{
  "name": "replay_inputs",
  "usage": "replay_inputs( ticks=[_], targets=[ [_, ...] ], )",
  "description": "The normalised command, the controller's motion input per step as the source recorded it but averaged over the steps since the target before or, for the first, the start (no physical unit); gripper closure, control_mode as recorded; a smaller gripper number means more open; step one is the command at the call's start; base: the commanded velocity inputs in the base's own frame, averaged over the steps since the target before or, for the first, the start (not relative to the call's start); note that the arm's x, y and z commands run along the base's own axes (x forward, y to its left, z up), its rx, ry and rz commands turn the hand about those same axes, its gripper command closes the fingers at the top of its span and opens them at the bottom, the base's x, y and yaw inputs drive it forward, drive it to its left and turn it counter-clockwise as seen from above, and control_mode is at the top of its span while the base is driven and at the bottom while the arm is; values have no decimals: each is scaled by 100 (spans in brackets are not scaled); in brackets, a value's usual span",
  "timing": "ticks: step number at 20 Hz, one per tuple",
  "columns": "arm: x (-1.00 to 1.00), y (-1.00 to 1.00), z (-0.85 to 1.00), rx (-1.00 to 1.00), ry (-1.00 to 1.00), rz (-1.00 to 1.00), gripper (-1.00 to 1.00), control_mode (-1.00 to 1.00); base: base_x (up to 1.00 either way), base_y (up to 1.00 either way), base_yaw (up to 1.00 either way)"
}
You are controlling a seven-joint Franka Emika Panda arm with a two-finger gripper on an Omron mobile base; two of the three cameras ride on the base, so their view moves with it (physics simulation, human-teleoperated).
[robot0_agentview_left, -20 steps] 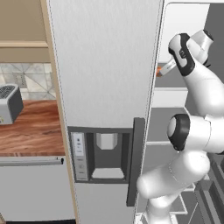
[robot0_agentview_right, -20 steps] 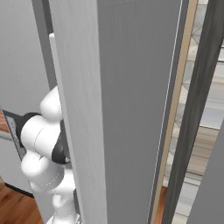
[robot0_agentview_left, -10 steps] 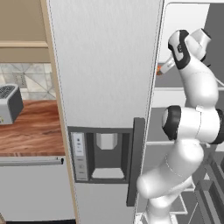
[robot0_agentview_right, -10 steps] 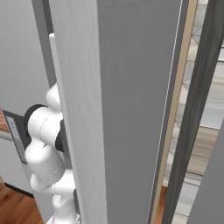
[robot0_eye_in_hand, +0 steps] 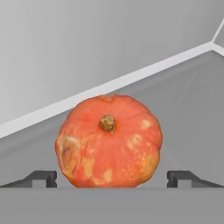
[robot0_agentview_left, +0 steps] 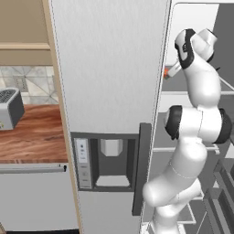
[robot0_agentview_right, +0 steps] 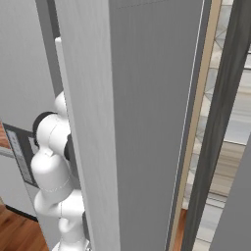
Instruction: Take the cheese, fish, and squash from the fridge and place them on the plate on the dining counter to create an appetizer plate.
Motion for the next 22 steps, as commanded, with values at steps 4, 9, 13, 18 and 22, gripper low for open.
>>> replay_inputs(
  ticks=[4, 9, 13, 18, 22],
  targets=[
    [1, 9, -16, 0, 2, 5, -100, -100, 0, 0, 0],
    [7, 6, -1, 0, 0, 6, -100, -100, 0, 0, 0],
    [3, 5, 0, 0, 0, 5, -100, -100, 0, 0, 0],
    [0, 13, 0, -1, 0, 4, -100, -100, 0, 0, 0],
    [0, 16, 0, -2, 0, 3, -100, -100, 0, 0, 0]
  ],
)
